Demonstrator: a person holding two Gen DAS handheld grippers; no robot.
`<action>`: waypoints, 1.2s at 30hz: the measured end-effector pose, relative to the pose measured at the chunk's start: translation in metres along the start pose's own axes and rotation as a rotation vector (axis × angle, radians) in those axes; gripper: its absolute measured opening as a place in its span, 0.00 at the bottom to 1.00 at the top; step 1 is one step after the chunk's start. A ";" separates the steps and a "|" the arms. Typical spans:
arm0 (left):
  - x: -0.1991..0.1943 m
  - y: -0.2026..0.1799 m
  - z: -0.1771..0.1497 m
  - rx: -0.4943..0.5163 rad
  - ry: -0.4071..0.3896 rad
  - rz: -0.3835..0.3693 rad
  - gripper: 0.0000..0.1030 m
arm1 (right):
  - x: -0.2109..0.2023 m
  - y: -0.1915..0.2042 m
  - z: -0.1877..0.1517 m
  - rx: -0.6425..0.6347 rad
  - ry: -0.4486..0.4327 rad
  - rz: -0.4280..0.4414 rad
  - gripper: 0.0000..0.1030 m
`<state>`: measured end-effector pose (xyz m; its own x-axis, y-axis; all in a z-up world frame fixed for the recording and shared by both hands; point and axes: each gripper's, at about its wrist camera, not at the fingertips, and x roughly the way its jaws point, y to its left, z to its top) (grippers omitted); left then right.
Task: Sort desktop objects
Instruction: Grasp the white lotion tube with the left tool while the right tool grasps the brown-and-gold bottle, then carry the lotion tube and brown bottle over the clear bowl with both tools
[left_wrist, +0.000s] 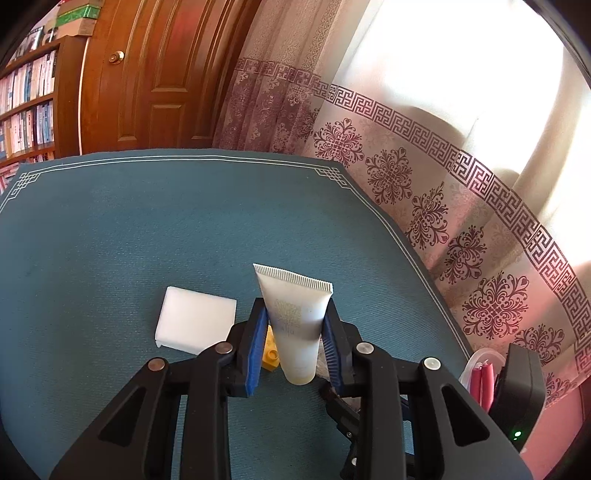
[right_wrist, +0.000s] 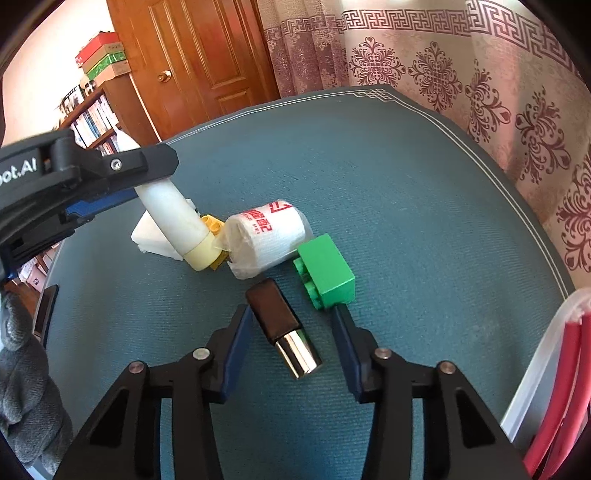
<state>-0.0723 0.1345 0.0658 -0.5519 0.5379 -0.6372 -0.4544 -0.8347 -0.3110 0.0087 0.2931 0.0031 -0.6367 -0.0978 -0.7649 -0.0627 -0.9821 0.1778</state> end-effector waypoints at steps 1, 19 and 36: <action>-0.001 0.000 0.000 0.002 -0.001 -0.004 0.30 | 0.000 0.001 0.000 -0.006 0.000 -0.001 0.44; -0.027 -0.015 0.004 0.035 -0.049 -0.073 0.30 | -0.045 0.001 -0.019 0.068 -0.040 0.020 0.24; -0.044 -0.080 -0.017 0.176 -0.036 -0.204 0.30 | -0.110 -0.035 -0.041 0.183 -0.132 -0.039 0.24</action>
<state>0.0003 0.1758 0.1061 -0.4593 0.6994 -0.5476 -0.6716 -0.6769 -0.3013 0.1124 0.3317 0.0559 -0.7255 -0.0265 -0.6877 -0.2198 -0.9380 0.2681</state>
